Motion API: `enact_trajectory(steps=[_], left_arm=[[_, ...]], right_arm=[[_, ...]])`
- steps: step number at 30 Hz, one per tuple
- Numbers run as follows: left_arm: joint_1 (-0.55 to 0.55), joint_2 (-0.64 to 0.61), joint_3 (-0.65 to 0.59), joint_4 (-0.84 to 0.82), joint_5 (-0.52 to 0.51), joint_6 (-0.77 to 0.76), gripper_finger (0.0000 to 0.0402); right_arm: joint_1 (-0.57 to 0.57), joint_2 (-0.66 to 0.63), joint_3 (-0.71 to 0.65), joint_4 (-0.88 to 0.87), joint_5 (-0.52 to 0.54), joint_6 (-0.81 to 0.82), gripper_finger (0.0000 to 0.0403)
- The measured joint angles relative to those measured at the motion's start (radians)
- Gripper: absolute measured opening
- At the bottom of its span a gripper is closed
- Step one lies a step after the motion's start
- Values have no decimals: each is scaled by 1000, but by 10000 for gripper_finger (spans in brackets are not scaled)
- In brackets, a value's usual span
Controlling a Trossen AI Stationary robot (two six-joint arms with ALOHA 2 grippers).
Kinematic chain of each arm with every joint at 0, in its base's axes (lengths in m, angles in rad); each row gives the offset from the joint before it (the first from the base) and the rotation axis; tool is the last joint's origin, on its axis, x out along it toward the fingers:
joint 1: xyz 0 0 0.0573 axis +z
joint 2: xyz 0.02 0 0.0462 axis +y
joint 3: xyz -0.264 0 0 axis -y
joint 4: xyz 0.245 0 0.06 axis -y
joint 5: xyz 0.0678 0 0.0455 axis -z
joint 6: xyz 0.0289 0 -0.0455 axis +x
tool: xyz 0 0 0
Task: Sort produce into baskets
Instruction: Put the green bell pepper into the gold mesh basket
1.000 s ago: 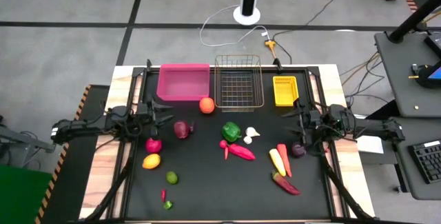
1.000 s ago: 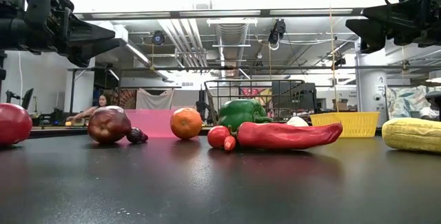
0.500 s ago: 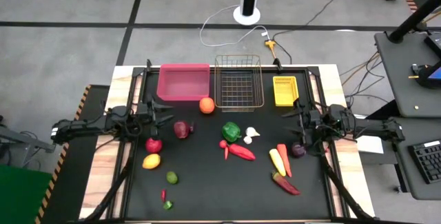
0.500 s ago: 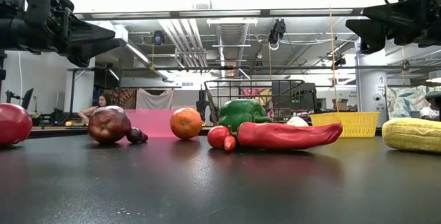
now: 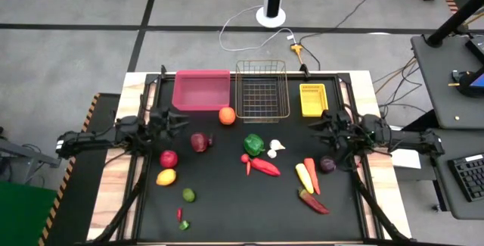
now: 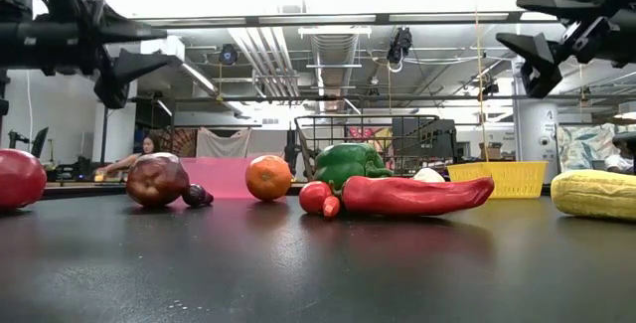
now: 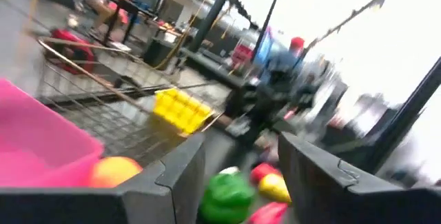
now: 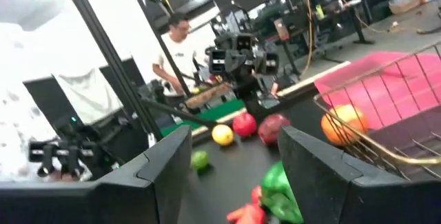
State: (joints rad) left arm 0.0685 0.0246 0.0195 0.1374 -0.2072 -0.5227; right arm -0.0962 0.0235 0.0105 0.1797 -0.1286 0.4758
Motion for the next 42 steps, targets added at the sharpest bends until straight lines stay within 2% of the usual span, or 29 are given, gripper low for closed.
enact_trajectory(steps=[4, 7, 12, 15, 22, 25, 28, 35, 39, 42], left_arm=[[-1, 11, 0, 12, -4, -162, 167], [-3, 29, 0, 20, 34, -193, 167], [-5, 77, 0, 82, 50, -200, 167], [-15, 116, -1, 162, 112, -171, 167], [-55, 210, 5, 342, 152, -74, 167], [-72, 251, 33, 343, 187, 5, 167], [-98, 301, 67, 342, 178, 58, 167], [-139, 429, 181, 290, 166, 176, 155], [-140, 491, 265, 140, 164, 226, 149], [-140, 535, 305, 96, 164, 231, 147]], right_arm=[[0, 0, 0, 79, -1, -26, 210], [0, 4, 0, 146, -1, -65, 210], [0, 28, 0, 195, 7, -77, 210], [0, 64, 2, 205, 25, -82, 210], [0, 239, 111, 179, 81, -156, 210], [0, 331, 202, 87, 81, -204, 210], [0, 413, 322, -68, 86, -245, 210], [0, 586, 595, -476, 184, -304, 210], [-1, 668, 684, -559, 190, -305, 210], [-1, 728, 712, -575, 191, -305, 210]])
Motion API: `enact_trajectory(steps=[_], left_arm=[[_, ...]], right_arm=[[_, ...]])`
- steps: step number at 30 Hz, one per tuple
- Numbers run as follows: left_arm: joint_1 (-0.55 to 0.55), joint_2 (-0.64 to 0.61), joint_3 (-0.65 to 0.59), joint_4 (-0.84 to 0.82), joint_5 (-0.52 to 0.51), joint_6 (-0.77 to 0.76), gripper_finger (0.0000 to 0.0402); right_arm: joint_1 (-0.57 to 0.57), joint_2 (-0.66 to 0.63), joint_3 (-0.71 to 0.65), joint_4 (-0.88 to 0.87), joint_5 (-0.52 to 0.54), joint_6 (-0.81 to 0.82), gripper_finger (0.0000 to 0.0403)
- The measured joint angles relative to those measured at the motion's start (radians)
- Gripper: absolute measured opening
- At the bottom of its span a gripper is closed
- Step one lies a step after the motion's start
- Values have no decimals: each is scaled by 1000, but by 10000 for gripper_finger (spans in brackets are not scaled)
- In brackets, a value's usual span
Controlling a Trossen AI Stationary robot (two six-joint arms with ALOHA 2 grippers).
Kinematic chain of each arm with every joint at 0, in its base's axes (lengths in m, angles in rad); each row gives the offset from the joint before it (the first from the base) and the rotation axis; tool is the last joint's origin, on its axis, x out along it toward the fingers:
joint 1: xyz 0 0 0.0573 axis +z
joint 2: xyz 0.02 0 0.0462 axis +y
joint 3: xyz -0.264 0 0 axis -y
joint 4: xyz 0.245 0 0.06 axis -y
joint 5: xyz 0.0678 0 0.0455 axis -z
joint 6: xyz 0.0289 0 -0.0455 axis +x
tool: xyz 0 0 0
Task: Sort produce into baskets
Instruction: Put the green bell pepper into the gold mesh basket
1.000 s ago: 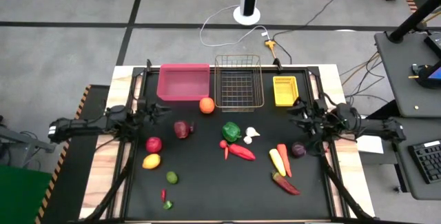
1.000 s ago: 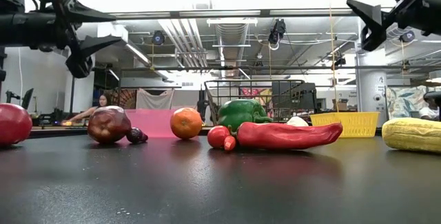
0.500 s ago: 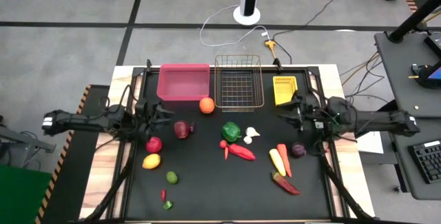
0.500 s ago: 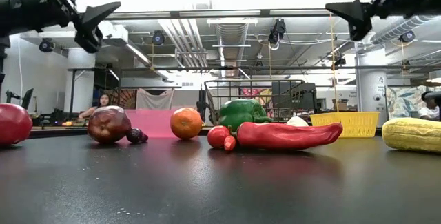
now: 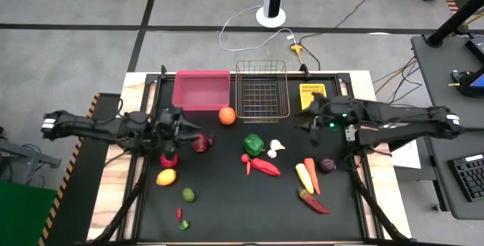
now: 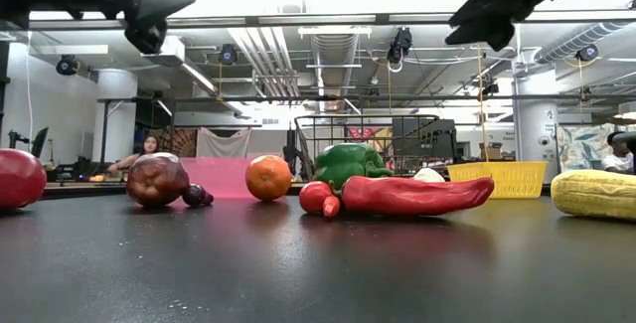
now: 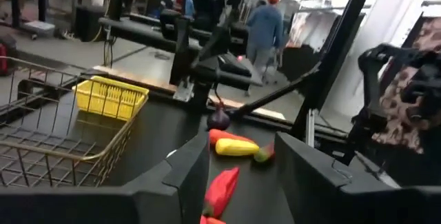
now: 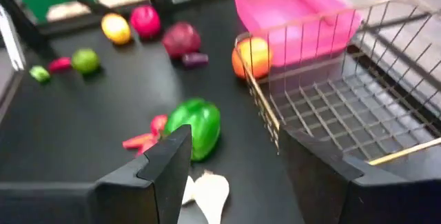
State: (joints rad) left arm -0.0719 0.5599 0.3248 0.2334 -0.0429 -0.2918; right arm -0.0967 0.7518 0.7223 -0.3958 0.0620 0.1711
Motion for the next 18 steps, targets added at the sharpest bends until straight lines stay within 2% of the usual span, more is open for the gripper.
enact_trajectory(steps=[8, 13, 18], left_arm=[[0, 92, 86, -66, -1, 50, 146], [0, 131, 174, -250, -12, 105, 146], [0, 164, 241, -398, -94, 176, 146]], right_arm=[[0, 172, 47, 18, -17, 71, 210], [35, 297, 100, 41, -4, 63, 210], [108, 429, 212, 27, 50, 47, 210]])
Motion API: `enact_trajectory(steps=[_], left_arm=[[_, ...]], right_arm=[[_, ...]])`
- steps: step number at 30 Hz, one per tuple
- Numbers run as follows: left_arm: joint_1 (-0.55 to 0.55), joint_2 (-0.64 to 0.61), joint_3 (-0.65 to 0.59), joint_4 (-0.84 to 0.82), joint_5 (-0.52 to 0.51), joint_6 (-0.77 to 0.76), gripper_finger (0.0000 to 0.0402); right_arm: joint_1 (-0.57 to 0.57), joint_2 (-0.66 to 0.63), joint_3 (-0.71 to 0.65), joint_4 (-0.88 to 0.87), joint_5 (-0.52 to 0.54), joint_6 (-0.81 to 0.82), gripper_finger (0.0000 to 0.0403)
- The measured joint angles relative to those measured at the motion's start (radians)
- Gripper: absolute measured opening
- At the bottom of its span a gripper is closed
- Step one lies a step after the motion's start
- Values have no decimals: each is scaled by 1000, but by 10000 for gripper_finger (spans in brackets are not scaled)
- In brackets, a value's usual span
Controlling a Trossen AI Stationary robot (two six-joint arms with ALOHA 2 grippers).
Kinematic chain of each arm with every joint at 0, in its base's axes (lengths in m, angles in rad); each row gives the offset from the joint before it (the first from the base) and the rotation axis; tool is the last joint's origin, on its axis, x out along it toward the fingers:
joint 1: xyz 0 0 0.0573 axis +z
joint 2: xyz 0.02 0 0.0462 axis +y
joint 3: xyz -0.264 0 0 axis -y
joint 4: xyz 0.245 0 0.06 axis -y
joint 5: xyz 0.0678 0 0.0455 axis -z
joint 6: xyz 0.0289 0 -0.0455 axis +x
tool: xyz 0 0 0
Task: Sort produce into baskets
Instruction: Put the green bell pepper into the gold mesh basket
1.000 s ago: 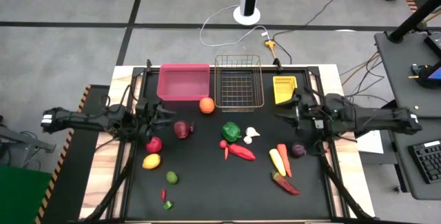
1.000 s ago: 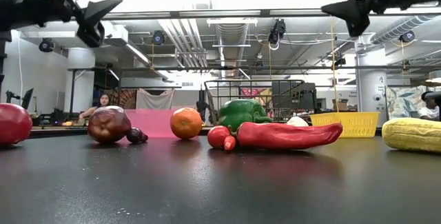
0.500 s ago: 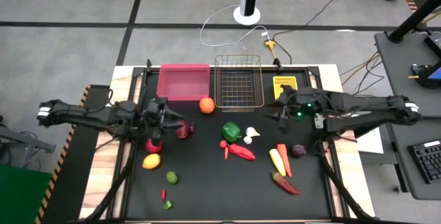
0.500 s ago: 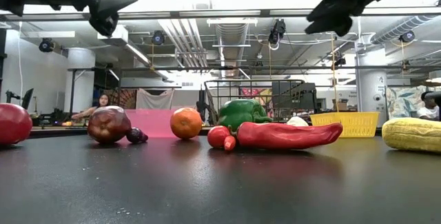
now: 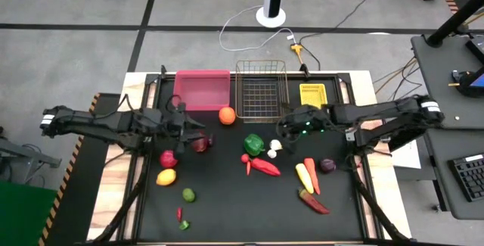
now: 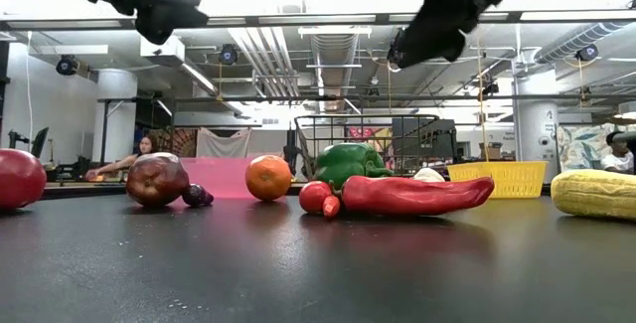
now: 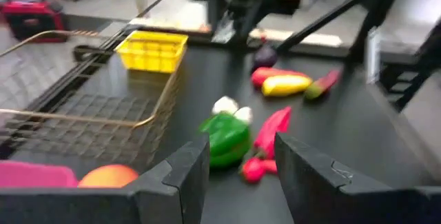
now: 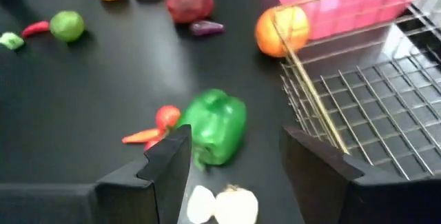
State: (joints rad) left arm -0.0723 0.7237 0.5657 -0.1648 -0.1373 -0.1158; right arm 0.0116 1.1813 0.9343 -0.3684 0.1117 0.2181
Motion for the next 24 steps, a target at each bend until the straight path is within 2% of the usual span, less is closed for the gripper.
enact_trajectory(steps=[4, 7, 10, 18, 24], left_arm=[[0, 9, 4, -15, -11, 46, 146], [0, 7, -12, -11, -11, 70, 146], [0, 6, -21, -12, -13, 81, 146], [0, 3, -22, -13, -14, 89, 146], [1, 2, -22, -18, -64, 111, 146]], right_arm=[[56, 82, 110, -84, 46, 23, 210], [77, 130, 186, -131, 29, 70, 215], [89, 182, 250, -173, 19, 137, 238], [93, 319, 365, -202, 21, 219, 333], [99, 424, 480, -351, 35, 373, 346]])
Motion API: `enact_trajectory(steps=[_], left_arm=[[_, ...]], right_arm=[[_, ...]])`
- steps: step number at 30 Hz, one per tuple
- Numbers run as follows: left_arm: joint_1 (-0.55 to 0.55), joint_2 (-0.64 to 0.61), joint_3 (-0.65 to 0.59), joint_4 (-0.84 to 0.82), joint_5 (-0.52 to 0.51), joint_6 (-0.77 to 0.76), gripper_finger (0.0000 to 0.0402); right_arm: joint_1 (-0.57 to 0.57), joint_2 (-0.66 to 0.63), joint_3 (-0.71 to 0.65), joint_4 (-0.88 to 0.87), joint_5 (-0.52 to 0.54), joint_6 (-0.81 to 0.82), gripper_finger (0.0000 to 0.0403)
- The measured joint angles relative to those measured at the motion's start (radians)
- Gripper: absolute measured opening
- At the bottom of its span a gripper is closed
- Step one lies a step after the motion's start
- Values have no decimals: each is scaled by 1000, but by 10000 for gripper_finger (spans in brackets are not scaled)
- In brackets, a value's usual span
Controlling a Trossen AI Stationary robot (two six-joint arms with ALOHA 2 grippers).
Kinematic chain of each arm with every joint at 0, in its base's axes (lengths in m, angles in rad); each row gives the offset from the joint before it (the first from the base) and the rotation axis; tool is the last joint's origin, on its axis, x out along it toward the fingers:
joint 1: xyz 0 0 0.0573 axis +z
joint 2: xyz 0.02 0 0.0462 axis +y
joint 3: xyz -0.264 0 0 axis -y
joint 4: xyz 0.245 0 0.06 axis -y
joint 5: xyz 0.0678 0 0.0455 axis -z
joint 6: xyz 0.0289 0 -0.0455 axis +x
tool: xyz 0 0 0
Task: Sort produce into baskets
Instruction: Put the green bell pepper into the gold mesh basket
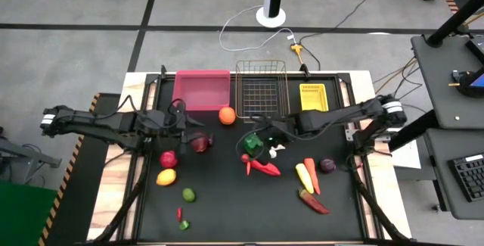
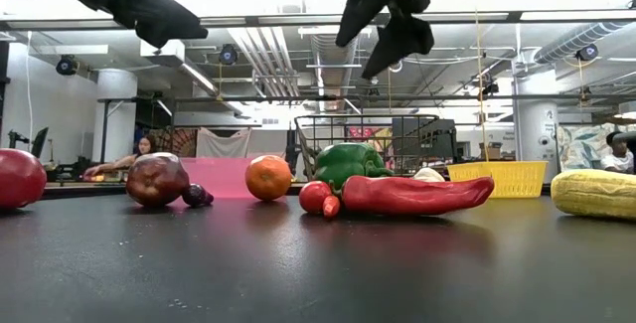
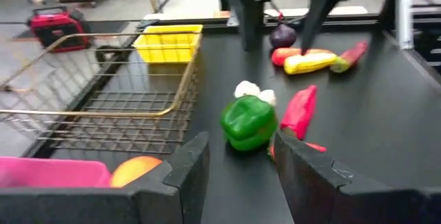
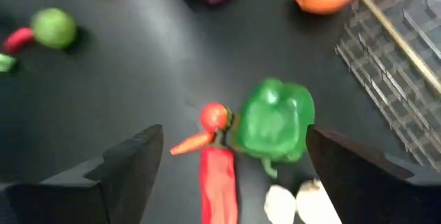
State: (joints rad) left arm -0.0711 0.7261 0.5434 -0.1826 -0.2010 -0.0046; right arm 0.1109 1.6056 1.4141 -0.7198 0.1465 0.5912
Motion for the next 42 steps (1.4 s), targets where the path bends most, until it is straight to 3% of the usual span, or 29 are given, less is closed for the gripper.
enact_trajectory(steps=[13, 42], left_arm=[[1, 5, -1, -11, -27, 39, 146], [1, 9, -1, -13, -27, 38, 146]], right_arm=[[5, 214, 181, -241, 40, 145, 331], [19, 304, 188, -209, 116, 184, 334]])
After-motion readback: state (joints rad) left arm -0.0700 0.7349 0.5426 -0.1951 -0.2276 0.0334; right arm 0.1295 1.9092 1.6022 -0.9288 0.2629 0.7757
